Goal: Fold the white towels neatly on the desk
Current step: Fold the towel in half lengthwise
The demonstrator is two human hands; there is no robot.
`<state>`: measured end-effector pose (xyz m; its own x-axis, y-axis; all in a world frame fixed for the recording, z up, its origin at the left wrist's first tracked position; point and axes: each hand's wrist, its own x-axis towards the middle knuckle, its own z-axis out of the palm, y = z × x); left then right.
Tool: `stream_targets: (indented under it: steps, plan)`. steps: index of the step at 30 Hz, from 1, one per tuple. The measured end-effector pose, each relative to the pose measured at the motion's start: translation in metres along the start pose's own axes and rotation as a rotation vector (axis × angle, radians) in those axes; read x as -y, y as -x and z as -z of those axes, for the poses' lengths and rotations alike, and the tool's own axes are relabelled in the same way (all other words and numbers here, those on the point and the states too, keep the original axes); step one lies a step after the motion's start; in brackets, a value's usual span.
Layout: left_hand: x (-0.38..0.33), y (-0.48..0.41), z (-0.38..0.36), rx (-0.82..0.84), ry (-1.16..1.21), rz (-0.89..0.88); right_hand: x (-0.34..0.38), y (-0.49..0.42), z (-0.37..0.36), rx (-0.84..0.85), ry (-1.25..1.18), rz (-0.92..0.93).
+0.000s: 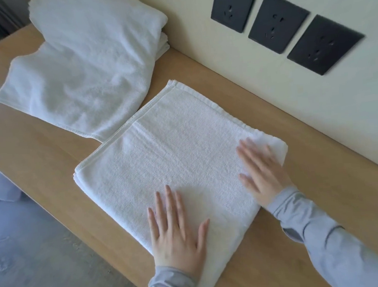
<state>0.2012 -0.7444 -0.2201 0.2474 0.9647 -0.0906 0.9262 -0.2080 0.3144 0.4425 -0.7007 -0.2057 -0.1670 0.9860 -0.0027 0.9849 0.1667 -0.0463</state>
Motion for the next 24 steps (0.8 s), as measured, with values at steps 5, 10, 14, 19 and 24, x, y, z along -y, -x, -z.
stream_targets:
  steps: [5, 10, 14, 19, 24]
  plan:
    - [-0.019, 0.033, -0.011, 0.111, -0.035, -0.080, 0.039, 0.036, -0.014, 0.154, -0.005, 0.357]
    - [-0.018, 0.033, -0.019, 0.110, 0.008, -0.061, -0.050, 0.008, 0.007, 0.247, 0.151, 0.000]
    - [-0.014, 0.032, -0.008, 0.050, 0.184, -0.055, -0.078, -0.032, 0.007, 0.129, -0.150, -0.337]
    - [0.017, -0.008, 0.037, -0.306, 0.630, 0.636, -0.061, -0.103, 0.000, 0.057, -0.662, -0.596]
    - [0.066, -0.049, 0.053, -0.266, 0.982, 1.163, -0.050, -0.142, -0.004, 0.242, -0.732, -0.655]
